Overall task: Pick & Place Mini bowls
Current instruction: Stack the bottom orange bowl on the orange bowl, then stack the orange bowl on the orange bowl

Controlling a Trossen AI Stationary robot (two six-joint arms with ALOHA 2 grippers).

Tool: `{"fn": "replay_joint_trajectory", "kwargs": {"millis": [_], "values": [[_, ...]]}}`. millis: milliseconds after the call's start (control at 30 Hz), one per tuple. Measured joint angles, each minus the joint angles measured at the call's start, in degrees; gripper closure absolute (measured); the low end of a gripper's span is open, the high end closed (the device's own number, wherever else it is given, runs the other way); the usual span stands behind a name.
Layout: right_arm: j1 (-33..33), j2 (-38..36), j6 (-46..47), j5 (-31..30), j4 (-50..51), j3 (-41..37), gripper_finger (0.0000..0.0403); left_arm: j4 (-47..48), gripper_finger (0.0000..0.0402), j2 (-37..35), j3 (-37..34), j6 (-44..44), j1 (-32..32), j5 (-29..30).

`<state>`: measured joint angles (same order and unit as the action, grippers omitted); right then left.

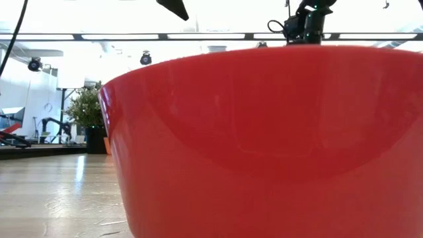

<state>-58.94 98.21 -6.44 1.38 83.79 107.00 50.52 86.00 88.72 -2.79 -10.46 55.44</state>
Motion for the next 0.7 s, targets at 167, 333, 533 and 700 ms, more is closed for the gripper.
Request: {"fn": "replay_joint_trajectory", "kwargs": {"millis": [167, 333, 533, 700], "values": [[0.0, 0.0, -0.2, 0.0, -0.8, -3.0, 0.0394, 0.0, 0.0287, 0.0, 0.0, 0.0, 0.1, 0.0], [0.0, 0.0, -1.5, 0.0, -1.2, -3.9, 0.0394, 0.0, 0.0287, 0.0, 0.0, -0.1, 0.2, 0.0], [0.0, -1.4, -1.3, 0.0, -0.7, -0.8, 0.0394, 0.0, 0.0287, 0.0, 0.0, -0.2, 0.3, 0.0], [0.0, -3.9, -0.8, 0.0, -0.7, 0.8, 0.0394, 0.0, 0.0287, 0.0, 0.0, -0.2, 0.3, 0.0]]}}
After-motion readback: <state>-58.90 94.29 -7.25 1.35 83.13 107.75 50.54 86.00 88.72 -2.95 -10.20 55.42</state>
